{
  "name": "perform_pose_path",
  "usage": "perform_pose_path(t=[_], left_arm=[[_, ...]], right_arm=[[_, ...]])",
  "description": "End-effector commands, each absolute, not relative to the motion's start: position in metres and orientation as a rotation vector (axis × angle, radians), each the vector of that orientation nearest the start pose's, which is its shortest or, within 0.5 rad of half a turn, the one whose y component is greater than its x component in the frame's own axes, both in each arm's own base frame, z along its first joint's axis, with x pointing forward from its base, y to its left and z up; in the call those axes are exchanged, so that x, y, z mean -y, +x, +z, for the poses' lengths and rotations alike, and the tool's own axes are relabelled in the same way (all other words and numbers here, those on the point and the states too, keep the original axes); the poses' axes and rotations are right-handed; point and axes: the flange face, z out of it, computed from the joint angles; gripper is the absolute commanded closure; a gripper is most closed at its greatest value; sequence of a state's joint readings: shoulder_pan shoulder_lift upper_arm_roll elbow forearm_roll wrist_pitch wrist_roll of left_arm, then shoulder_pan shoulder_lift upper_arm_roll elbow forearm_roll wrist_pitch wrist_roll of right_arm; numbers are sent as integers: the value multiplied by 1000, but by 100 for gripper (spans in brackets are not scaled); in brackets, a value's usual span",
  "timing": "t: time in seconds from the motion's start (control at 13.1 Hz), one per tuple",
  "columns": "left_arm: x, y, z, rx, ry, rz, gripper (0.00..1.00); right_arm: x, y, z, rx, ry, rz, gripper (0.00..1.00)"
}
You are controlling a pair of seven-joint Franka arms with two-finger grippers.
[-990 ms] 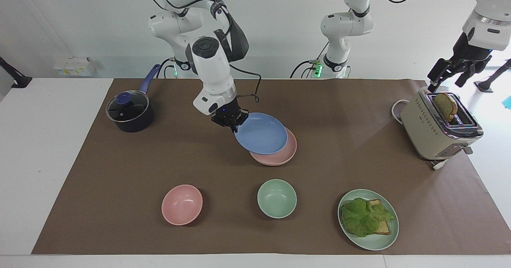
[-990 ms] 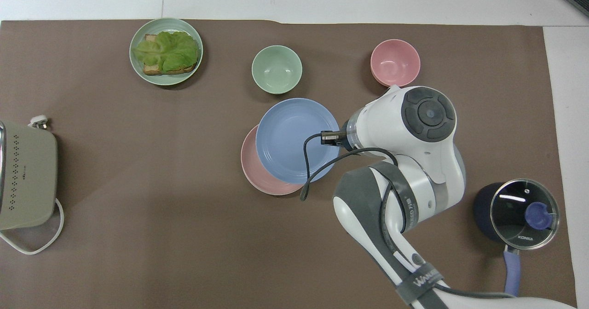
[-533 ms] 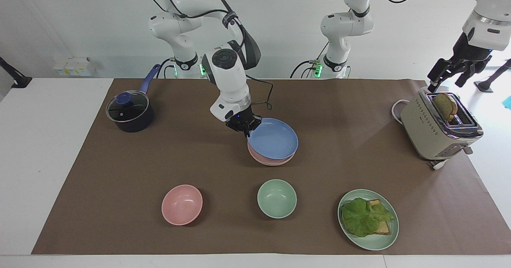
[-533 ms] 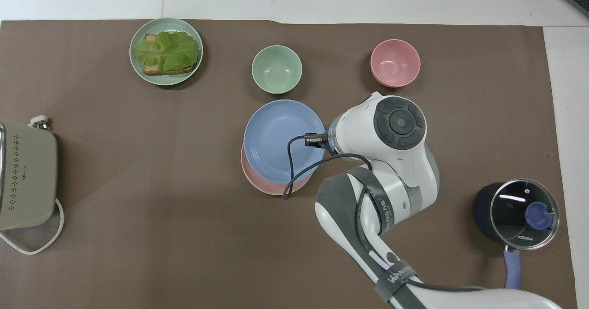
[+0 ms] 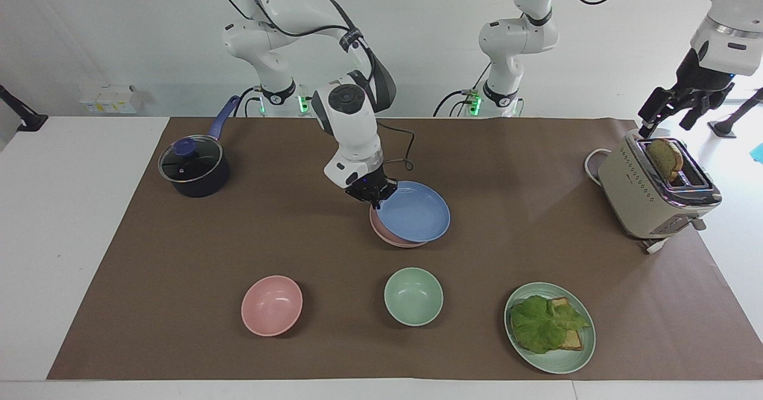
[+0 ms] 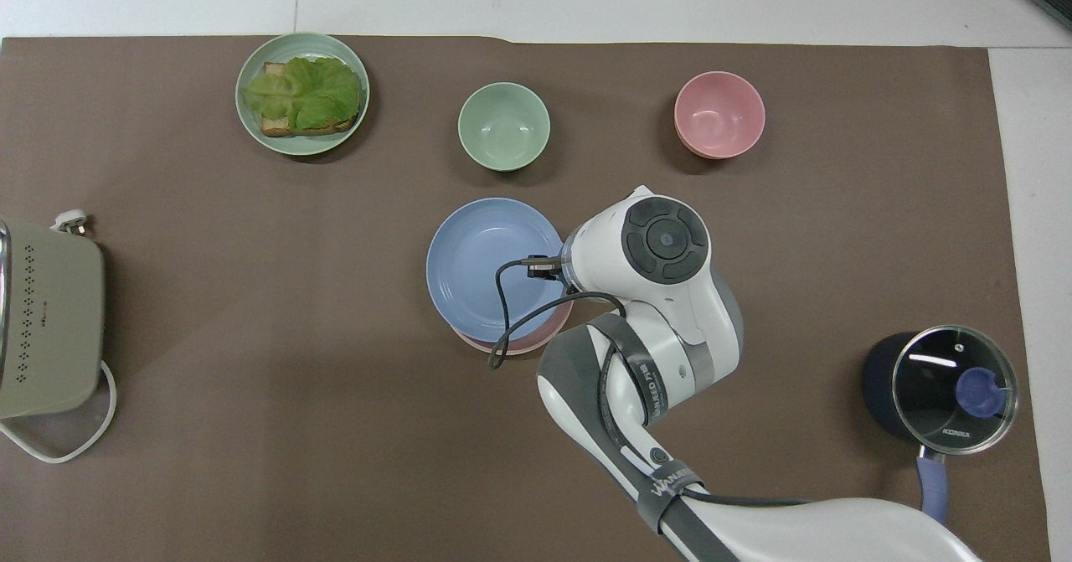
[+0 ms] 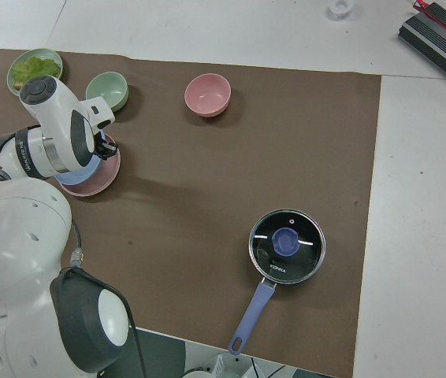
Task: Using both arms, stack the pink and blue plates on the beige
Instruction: 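Release the blue plate and draw the right gripper back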
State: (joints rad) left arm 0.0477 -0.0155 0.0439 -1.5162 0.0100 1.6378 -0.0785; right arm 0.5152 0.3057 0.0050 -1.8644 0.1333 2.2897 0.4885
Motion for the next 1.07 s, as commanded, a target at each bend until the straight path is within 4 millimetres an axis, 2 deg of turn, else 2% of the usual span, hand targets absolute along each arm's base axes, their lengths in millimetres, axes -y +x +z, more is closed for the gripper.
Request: perform_pose_path(t=[0.0, 0.23, 0.3, 0.38, 0.46, 0.61, 0.76, 0.84, 0.99], left_arm=[[-51, 551, 665, 268, -3111, -201, 0], [-51, 551, 665, 270, -3111, -201, 0], [-51, 551, 665, 268, -3111, -201, 0], [-51, 551, 665, 268, -3111, -201, 0], [-51, 551, 665, 270, -3111, -201, 0], [-51, 551, 665, 270, -3110, -201, 0], [-51, 551, 665, 270, -3111, -201, 0], [-51, 551, 665, 270, -3110, -201, 0], [-51, 551, 665, 270, -3110, -201, 0]], right_arm=[[-314, 545, 357, -101, -2982, -48, 100], [-293, 549, 350, -63, -2996, -29, 97], [-290, 551, 350, -70, -2996, -29, 67], [-291, 550, 350, -77, -2995, -30, 3], [-292, 550, 350, -77, -2994, -32, 0], [-297, 555, 359, -77, -2987, -56, 0], [-288, 562, 381, -82, -2984, -114, 0], [-275, 566, 397, -100, -2978, -151, 0], [-228, 582, 431, -126, -3009, -269, 0]])
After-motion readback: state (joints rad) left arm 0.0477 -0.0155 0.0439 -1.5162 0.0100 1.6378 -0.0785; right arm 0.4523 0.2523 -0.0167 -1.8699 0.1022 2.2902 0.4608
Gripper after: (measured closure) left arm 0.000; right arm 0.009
